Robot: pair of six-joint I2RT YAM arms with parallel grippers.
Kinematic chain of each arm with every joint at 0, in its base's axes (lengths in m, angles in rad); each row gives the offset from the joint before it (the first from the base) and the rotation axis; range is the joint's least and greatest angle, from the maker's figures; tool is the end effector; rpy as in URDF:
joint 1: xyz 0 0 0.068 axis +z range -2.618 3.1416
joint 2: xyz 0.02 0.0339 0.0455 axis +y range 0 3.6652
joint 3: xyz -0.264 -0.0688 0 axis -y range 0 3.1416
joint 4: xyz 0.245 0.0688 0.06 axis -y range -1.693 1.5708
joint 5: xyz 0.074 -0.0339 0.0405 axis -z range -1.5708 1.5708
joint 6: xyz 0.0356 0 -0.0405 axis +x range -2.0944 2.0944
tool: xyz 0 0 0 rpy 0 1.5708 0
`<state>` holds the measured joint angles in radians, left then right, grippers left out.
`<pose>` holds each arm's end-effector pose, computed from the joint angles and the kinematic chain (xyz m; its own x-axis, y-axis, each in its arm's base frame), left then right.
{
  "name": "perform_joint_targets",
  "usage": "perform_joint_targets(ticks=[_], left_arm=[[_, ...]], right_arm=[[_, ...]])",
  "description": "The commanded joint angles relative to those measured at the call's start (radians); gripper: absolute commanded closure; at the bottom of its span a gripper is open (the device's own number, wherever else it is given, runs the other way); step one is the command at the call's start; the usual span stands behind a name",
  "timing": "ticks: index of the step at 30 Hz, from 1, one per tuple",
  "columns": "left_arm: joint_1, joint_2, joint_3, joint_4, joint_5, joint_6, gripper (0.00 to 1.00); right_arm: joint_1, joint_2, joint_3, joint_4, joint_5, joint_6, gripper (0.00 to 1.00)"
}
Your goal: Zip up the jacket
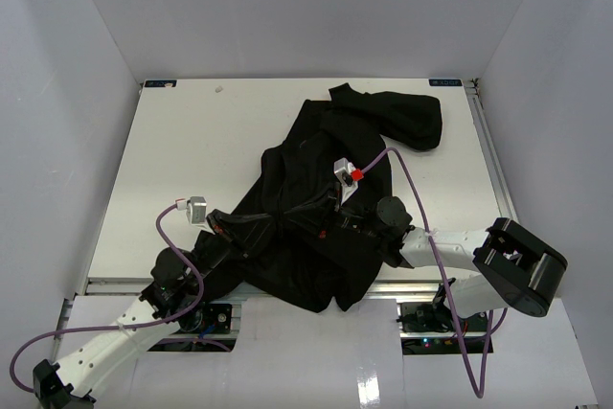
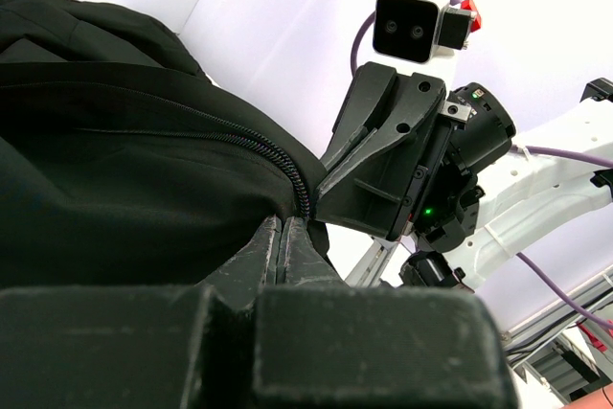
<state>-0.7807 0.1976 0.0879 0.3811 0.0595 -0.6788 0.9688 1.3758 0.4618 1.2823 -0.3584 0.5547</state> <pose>0.0815 -0.0837 0.2275 -0.3184 -0.5668 -0.7598 0.6981 0.4021 -0.5925 0.1404 0.2264 0.2537 -0.3308 0.3895 -0.8596 -0.9210 0.0652 0.3840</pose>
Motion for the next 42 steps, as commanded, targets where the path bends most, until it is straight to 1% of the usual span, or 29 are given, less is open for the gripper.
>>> perform_joint_targets(ticks=[1, 34, 42], left_arm=[[0.0, 0.002, 0.009, 0.012, 0.002, -0.002, 1.0], [0.0, 0.004, 0.004, 0.023, 0.009, 0.008, 1.0], [0.0, 0.014, 0.009, 0.027, 0.004, 0.013, 1.0]], right_arm=[[0.001, -0.014, 0.031, 0.425, -0.007, 0.007, 0.92], [0.001, -0.04, 0.036, 0.405, 0.016, 0.004, 0.92], [0.005, -0.006, 0.049, 0.418, -0.005, 0.029, 0.92]])
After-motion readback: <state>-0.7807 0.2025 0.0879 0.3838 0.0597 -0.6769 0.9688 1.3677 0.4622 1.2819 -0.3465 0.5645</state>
